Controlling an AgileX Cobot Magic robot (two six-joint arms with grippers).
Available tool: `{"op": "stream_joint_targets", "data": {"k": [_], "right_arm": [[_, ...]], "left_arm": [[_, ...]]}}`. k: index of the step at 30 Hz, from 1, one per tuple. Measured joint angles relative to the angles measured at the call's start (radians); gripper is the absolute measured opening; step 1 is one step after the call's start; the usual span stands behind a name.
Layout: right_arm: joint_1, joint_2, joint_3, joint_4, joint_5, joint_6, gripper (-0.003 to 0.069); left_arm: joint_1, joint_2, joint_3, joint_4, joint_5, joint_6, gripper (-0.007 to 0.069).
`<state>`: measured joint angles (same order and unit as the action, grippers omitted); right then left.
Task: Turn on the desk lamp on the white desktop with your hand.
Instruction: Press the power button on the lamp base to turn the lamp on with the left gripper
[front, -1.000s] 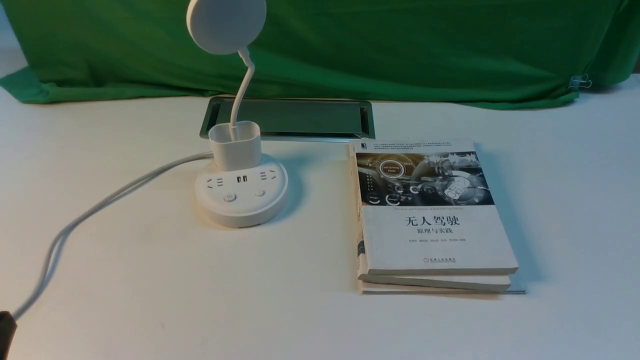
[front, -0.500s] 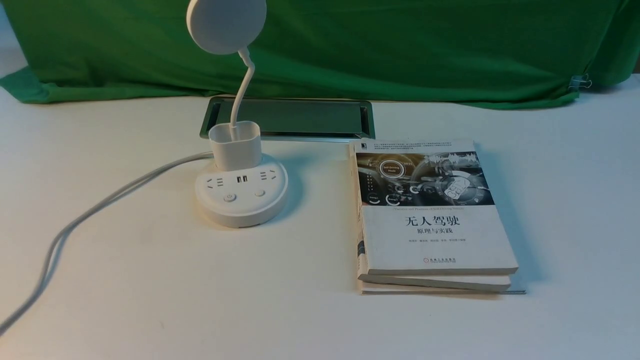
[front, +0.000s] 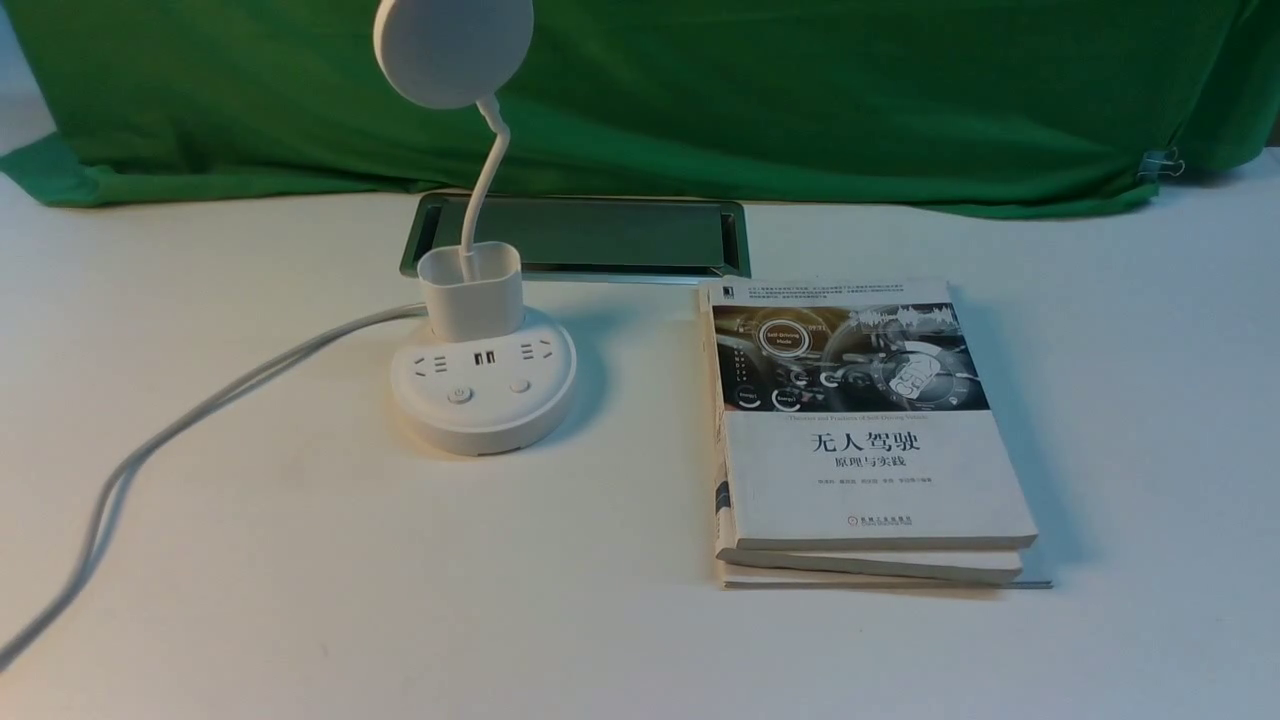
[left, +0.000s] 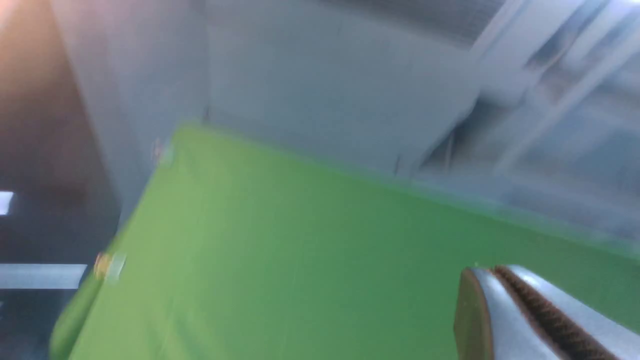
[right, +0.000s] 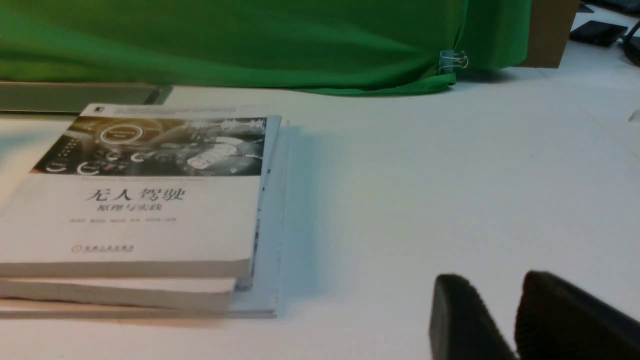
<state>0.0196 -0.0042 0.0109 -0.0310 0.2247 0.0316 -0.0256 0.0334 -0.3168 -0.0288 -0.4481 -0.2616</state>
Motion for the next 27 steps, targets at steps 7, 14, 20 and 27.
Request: {"op": "stream_joint_targets", "data": {"k": [7, 14, 20, 27], "right_arm": [[0.000, 0.000, 0.000, 0.000, 0.001, 0.000, 0.0238], [0.000, 0.000, 0.000, 0.000, 0.000, 0.000, 0.0241], [0.000, 0.000, 0.000, 0.000, 0.000, 0.000, 0.0241], [0.000, 0.000, 0.000, 0.000, 0.000, 0.000, 0.0241]], "left_arm": [[0.000, 0.301, -0.244, 0.029, 0.532, 0.135, 0.0021], [0.000, 0.684, -0.224, -0.229, 0.630, 0.166, 0.0021], [-0.035, 1.075, -0.349, -0.636, 0.834, 0.495, 0.0021], [-0.265, 1.421, -0.570, -0.648, 0.885, 0.594, 0.0021]]}}
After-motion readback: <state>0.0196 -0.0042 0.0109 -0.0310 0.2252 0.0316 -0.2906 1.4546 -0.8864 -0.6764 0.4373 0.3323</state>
